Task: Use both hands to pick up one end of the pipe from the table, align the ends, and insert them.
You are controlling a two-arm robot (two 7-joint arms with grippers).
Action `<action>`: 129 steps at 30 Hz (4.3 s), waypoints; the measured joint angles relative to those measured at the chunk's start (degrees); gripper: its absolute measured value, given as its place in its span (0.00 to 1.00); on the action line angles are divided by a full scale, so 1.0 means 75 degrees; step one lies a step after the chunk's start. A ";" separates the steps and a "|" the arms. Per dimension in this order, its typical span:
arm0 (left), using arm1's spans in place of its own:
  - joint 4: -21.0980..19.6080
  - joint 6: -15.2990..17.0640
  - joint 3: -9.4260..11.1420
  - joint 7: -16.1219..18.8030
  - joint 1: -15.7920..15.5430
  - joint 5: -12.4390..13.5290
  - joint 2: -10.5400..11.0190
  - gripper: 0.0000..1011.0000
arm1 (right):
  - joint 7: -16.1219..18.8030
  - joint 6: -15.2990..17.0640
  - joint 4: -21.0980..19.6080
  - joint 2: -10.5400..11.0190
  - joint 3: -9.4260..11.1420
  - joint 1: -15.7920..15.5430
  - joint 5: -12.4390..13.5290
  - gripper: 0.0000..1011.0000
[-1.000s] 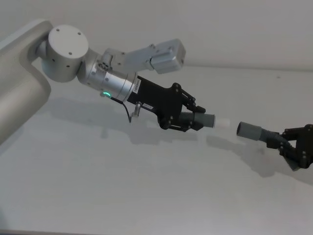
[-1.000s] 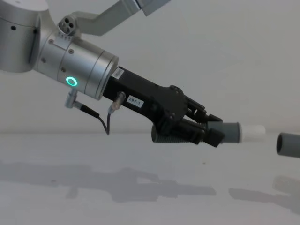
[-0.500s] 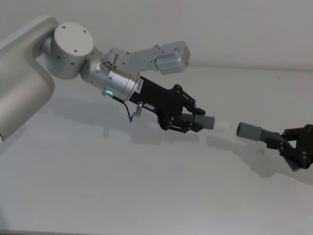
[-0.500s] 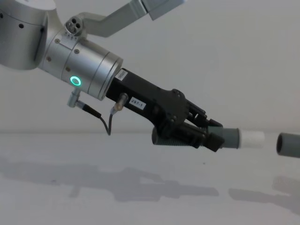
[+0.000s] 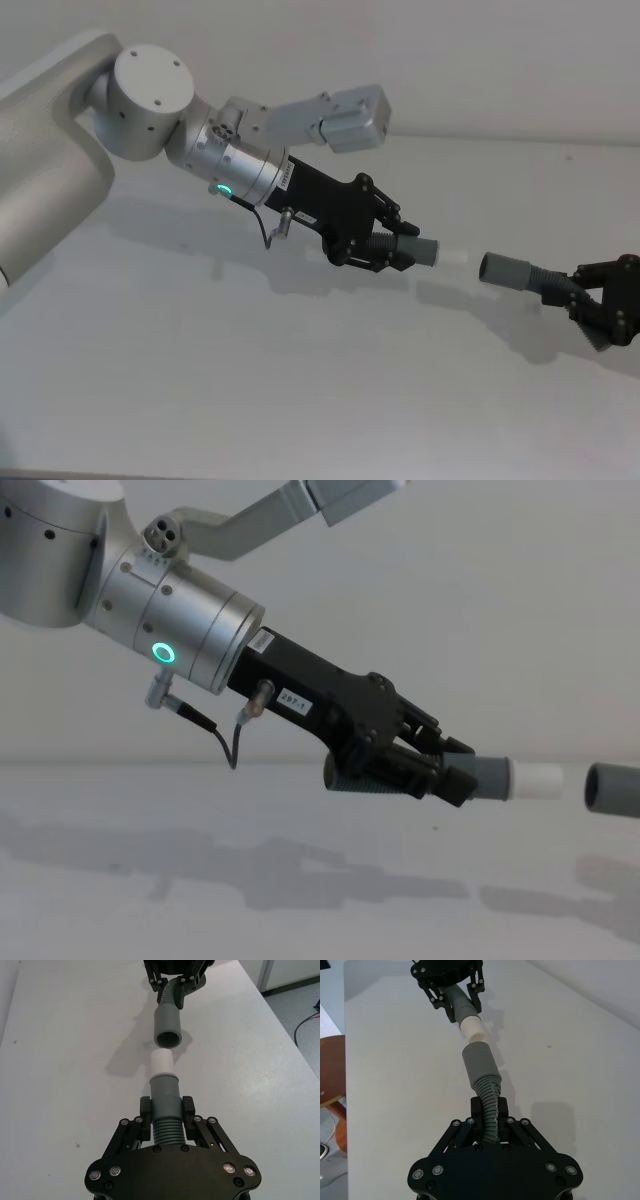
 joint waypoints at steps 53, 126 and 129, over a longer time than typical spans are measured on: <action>0.0026 -0.0002 0.0053 -0.0025 -0.0036 -0.0019 -0.0001 0.35 | 0.0075 0.0046 0.0333 -0.0105 -0.0584 0.0512 0.0179 0.16; 0.0352 -0.0294 0.0266 -0.0447 -0.0239 -0.0461 -0.0197 0.35 | 0.0064 0.0055 0.0424 -0.0108 -0.0687 0.0636 0.0298 0.16; 0.0354 -0.0296 0.0267 -0.0452 -0.0241 -0.0464 -0.0198 0.35 | 0.0064 0.0055 0.0424 -0.0108 -0.0687 0.0636 0.0298 0.16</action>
